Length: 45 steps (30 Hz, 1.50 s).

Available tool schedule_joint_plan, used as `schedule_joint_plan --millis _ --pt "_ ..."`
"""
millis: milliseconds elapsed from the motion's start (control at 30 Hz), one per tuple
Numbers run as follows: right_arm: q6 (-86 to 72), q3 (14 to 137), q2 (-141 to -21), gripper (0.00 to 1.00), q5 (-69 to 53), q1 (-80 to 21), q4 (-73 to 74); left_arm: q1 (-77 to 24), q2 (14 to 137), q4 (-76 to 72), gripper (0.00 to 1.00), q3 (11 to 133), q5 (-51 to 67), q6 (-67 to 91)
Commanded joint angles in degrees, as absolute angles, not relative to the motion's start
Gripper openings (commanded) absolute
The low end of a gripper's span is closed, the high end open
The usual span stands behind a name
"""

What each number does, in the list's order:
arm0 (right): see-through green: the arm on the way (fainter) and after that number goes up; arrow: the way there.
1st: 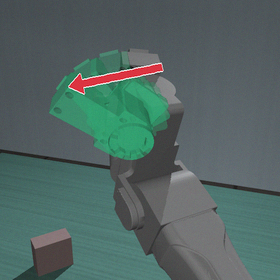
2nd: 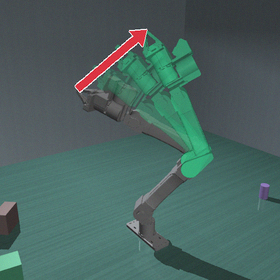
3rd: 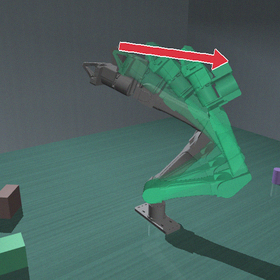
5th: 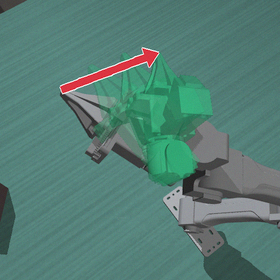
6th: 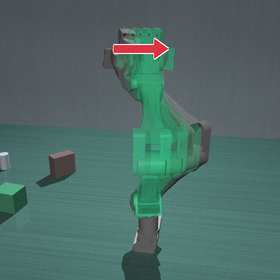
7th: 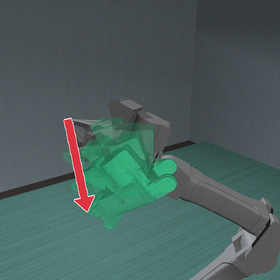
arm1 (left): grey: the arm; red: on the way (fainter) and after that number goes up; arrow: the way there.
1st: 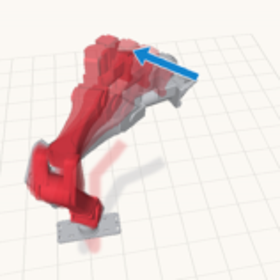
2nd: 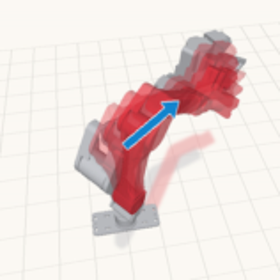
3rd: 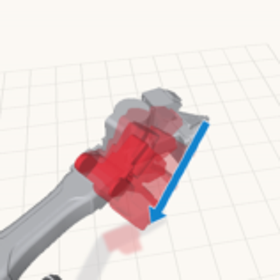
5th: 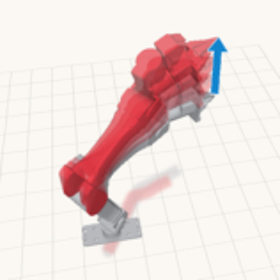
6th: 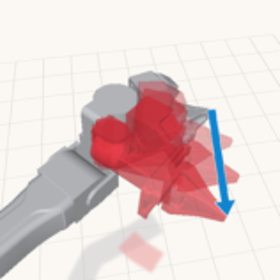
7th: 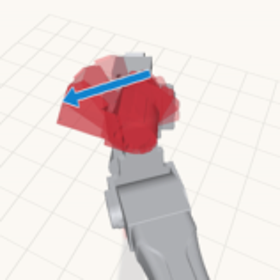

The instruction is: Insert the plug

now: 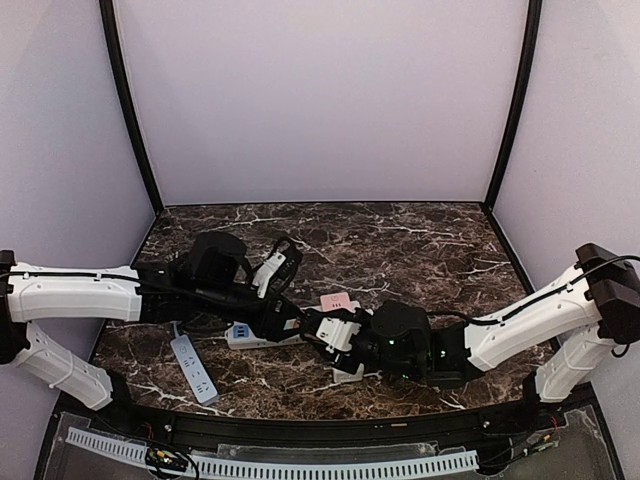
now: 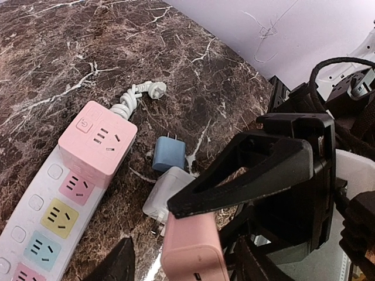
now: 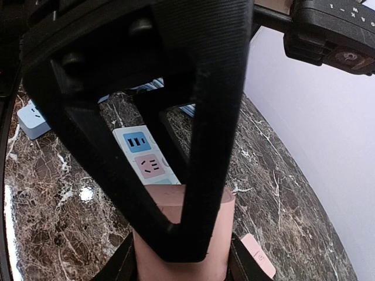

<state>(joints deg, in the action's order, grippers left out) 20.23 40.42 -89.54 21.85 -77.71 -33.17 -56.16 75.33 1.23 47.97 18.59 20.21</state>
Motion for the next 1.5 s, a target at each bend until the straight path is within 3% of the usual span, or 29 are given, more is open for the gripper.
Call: schedule_joint_plan --millis 0,600,833,933,1000,1100,1167,1200,1233,1300,1467 --pt "19.28 40.78 -90.25 0.0 23.47 -78.73 -34.12 -56.54 75.67 0.91 0.56 49.47 19.73 20.18" --pt "20.26 41.31 -90.63 0.0 26.9 -79.45 -34.62 -57.18 78.13 2.82 0.5 50.75 20.24 20.58" --pt "20.4 41.4 -90.89 0.0 27.07 -79.8 -34.82 -57.31 79.2 2.82 0.32 51.55 20.51 20.48" --pt "20.54 41.25 -90.96 0.0 27.31 -79.97 -35.02 -57.46 79.48 2.82 0.1 51.8 20.45 20.54" --pt "20.4 40.87 -90.96 0.0 27.25 -79.98 -35.66 -57.42 79.48 2.77 0.02 51.69 20.13 20.65" --pt "20.5 40.1 -91.1 0.0 27.4 -79.98 -36.75 -57.41 79.33 2.6 0.01 51.6 19.86 20.65" --pt "20.34 39.91 -91.29 0.09 27.5 -80.0 -36.76 -57.39 79.17 2.63 0.01 51.59 19.74 20.53" --pt "20.13 40.02 -91.43 0.2 27.42 -79.98 -36.28 -57.44 79.1 2.63 0.01 51.59 19.63 20.43" --pt "19.53 40.07 -91.41 0.41 27.53 -79.9 -35.66 -57.43 79.01 2.79 0.01 51.59 19.45 20.36" --pt "19.13 40.01 -91.35 0.65 27.75 -79.97 -35.1 -57.45 78.61 3.33 0.01 51.62 19.02 20.19" --pt "18.6 39.17 -90.45 0.93 27.97 -79.7 -35.03 -57.43 77.29 5.93 0.01 51.87 17.04 19.15"
